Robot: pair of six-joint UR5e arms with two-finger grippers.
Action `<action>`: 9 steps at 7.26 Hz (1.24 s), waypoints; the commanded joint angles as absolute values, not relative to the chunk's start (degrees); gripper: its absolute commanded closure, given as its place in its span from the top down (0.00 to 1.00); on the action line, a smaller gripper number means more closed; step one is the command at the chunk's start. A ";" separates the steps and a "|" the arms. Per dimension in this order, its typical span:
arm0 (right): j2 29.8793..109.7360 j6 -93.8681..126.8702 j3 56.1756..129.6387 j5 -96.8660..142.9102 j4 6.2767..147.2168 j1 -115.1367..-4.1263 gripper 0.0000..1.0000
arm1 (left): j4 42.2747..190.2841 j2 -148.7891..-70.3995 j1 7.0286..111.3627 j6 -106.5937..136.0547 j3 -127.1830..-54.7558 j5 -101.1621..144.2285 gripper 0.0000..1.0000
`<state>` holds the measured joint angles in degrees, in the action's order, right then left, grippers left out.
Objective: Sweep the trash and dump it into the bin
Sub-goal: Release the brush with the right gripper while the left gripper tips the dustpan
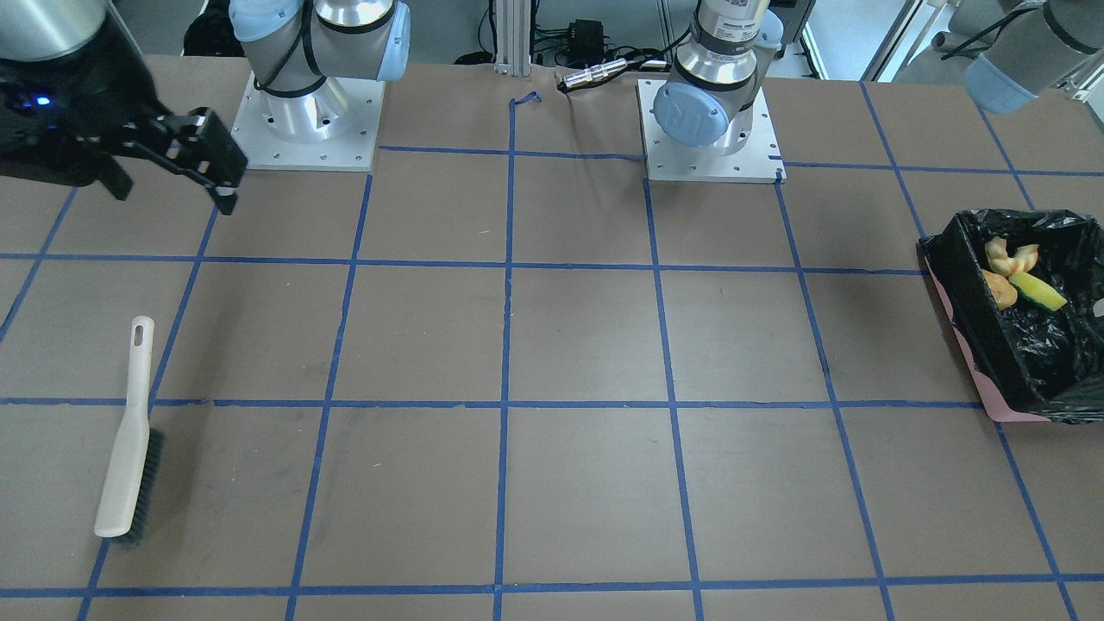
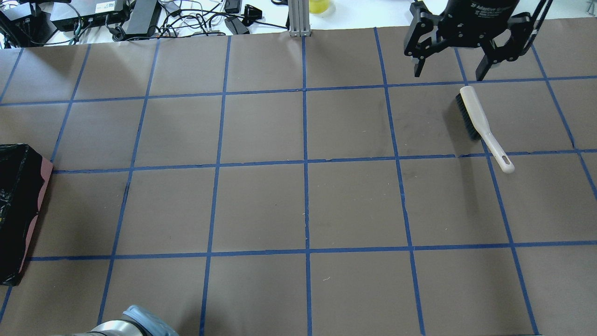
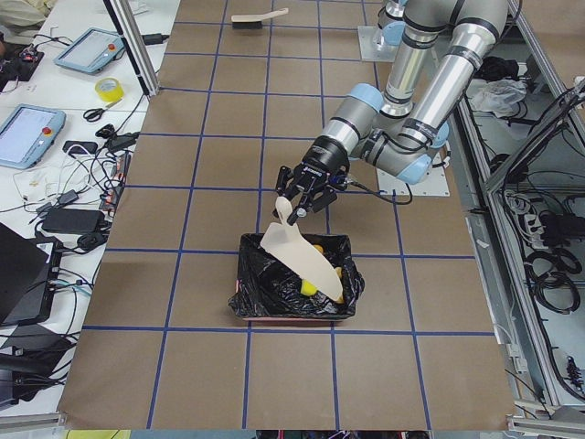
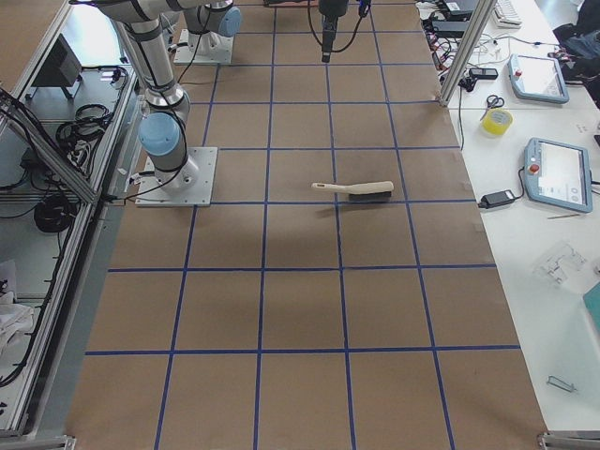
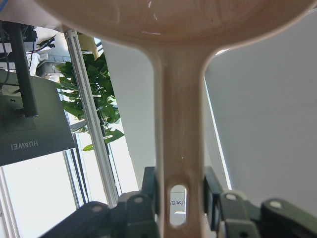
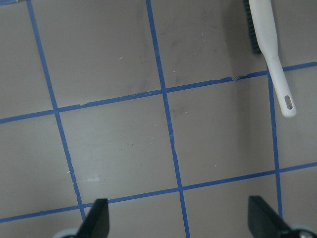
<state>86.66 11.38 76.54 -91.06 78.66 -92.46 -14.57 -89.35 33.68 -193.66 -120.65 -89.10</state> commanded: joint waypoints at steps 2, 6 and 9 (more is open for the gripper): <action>90.52 2.57 78.56 -90.79 83.14 -93.34 1.00 | 21.71 -89.81 34.27 -194.59 -104.07 -85.35 0.00; 88.96 0.44 86.92 -91.84 96.60 -92.46 1.00 | 58.75 -91.84 37.25 -179.70 -92.81 -79.72 0.00; 91.74 0.44 87.27 -91.14 97.11 -92.46 1.00 | 63.52 -92.90 49.17 -154.51 -92.81 -78.13 0.00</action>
